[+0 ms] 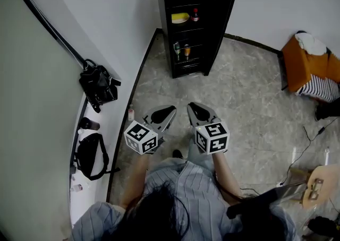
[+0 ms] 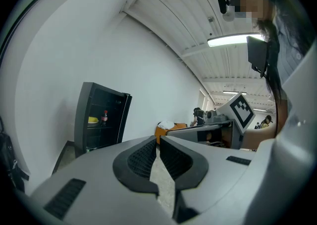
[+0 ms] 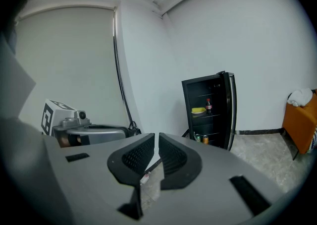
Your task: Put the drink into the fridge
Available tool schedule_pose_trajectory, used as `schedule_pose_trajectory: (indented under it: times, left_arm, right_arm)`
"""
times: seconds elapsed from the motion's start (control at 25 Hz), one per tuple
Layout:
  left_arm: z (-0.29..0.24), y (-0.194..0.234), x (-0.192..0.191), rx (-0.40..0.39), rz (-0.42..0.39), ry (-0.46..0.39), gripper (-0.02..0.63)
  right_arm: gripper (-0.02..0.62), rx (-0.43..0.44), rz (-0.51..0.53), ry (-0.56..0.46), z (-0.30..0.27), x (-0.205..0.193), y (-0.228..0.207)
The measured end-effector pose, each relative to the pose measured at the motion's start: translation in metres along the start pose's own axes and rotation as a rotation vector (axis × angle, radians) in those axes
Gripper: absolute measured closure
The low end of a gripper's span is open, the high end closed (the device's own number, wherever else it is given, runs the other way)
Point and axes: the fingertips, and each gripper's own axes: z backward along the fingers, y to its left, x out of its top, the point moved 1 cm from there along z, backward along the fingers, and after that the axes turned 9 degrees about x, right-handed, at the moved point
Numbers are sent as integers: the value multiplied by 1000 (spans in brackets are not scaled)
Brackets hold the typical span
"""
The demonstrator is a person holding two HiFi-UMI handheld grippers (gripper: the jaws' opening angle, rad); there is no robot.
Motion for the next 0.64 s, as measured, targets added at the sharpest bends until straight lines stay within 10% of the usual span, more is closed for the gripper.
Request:
schedule_pose_trajectory:
  times: [0.64]
  left_arm:
    - [-7, -14, -4, -35, 3, -3, 597]
  right_arm:
    - [557, -30, -20, -10, 12, -5, -11]
